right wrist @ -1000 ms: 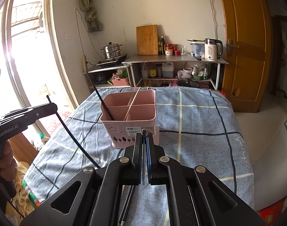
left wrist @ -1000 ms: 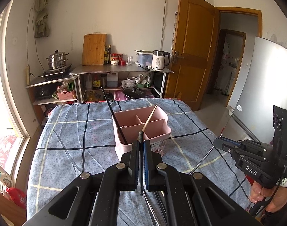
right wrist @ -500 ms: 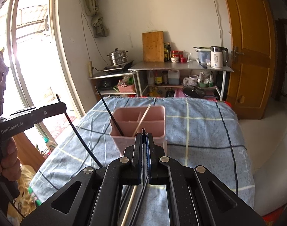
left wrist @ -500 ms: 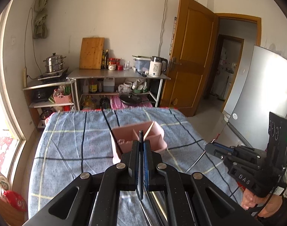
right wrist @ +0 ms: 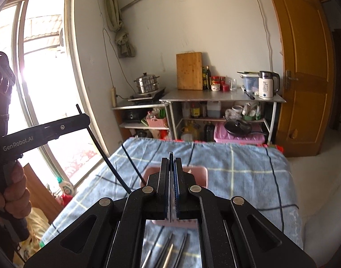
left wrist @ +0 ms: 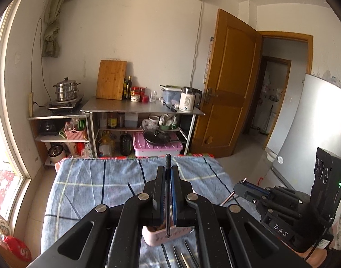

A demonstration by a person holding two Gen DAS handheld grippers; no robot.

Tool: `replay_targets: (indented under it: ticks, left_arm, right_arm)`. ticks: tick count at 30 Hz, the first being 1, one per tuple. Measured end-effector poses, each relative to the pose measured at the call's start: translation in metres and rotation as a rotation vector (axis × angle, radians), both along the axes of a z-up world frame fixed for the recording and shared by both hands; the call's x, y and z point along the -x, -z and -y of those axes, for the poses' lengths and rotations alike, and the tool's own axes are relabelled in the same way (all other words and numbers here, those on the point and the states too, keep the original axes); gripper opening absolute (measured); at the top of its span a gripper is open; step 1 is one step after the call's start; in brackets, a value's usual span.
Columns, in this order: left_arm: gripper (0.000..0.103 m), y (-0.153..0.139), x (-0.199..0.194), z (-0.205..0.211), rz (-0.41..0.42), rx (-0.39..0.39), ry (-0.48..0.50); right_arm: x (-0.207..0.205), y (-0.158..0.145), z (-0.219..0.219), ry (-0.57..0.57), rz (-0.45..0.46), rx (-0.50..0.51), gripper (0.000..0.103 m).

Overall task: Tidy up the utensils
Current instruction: 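Lower the sticks into the basket and open both tools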

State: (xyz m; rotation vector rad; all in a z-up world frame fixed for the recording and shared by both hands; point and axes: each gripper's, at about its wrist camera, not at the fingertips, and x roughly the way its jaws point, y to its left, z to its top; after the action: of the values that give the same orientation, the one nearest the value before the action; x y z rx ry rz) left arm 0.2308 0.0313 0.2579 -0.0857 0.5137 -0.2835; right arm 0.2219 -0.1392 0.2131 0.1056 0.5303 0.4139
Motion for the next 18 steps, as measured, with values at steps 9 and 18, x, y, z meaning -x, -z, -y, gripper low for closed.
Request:
replay_targets:
  ticks: [9,18]
  left_arm:
    - [0.004,0.01,-0.03,-0.01,-0.018,0.006,-0.026]
    - [0.004,0.051,-0.056,-0.016,-0.079,0.012,-0.042]
  right_arm:
    - [-0.026,0.001,-0.014,-0.01,0.001,-0.022,0.004]
    - [-0.05,0.034,-0.023,-0.011,-0.065,-0.01,0.004]
